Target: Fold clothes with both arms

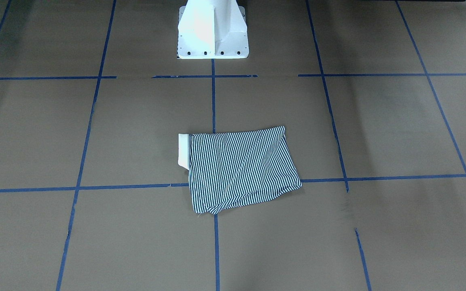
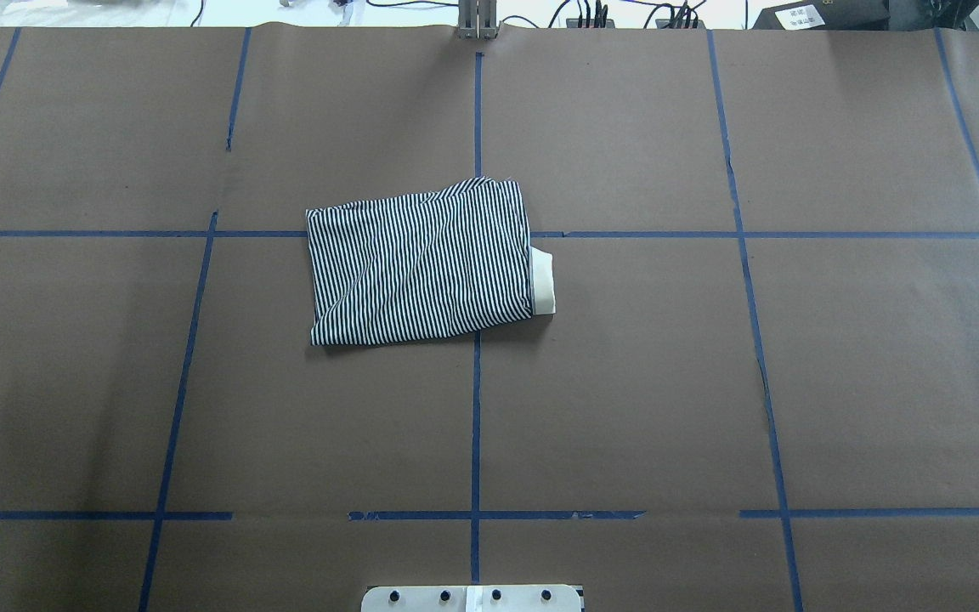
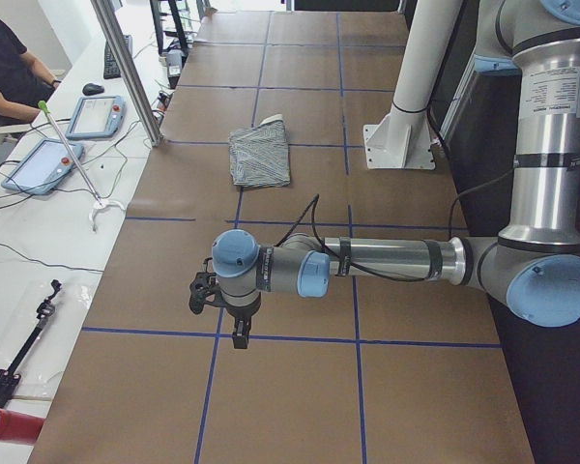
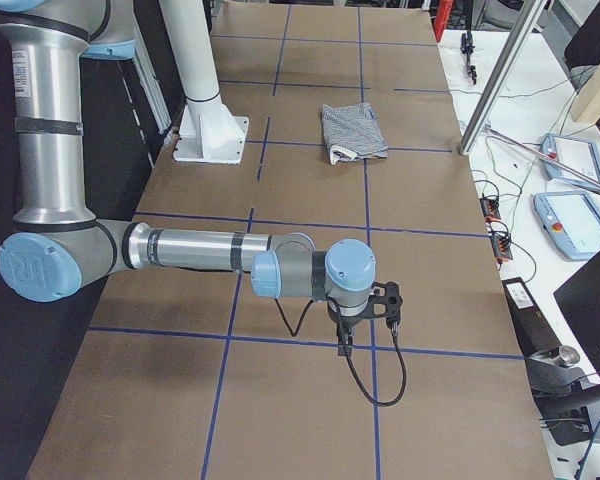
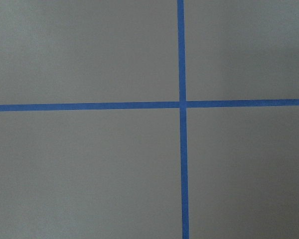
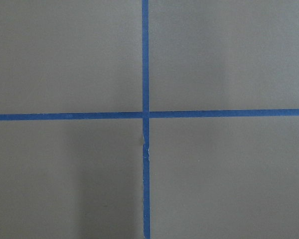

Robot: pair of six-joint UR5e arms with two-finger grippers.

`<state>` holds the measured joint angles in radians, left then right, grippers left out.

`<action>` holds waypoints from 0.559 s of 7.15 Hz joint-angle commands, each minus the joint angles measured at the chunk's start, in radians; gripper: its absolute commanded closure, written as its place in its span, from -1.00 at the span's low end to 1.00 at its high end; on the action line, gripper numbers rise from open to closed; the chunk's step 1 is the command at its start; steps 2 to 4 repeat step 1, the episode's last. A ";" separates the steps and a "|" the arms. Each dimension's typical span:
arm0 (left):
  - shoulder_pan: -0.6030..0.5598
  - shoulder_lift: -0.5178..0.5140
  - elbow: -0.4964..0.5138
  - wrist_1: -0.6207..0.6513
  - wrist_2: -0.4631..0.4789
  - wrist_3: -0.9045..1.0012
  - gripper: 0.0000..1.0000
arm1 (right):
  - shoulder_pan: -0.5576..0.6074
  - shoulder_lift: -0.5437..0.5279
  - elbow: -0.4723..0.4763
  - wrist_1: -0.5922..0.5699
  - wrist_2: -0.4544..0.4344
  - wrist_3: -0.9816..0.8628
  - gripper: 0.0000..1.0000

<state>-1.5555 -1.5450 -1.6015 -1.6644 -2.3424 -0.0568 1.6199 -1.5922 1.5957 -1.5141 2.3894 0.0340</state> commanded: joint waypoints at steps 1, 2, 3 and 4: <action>0.000 -0.001 0.000 0.000 0.000 0.000 -1.00 | 0.000 0.005 0.007 -0.001 0.007 0.001 -1.00; 0.000 -0.001 0.000 0.000 0.000 0.000 -1.00 | 0.000 0.005 0.007 -0.001 0.007 0.001 -1.00; 0.000 -0.001 0.000 0.000 0.000 0.000 -1.00 | 0.000 0.005 0.007 -0.001 0.007 0.001 -1.00; 0.000 -0.001 0.000 0.000 0.000 0.000 -1.00 | 0.000 0.005 0.007 -0.001 0.007 0.001 -1.00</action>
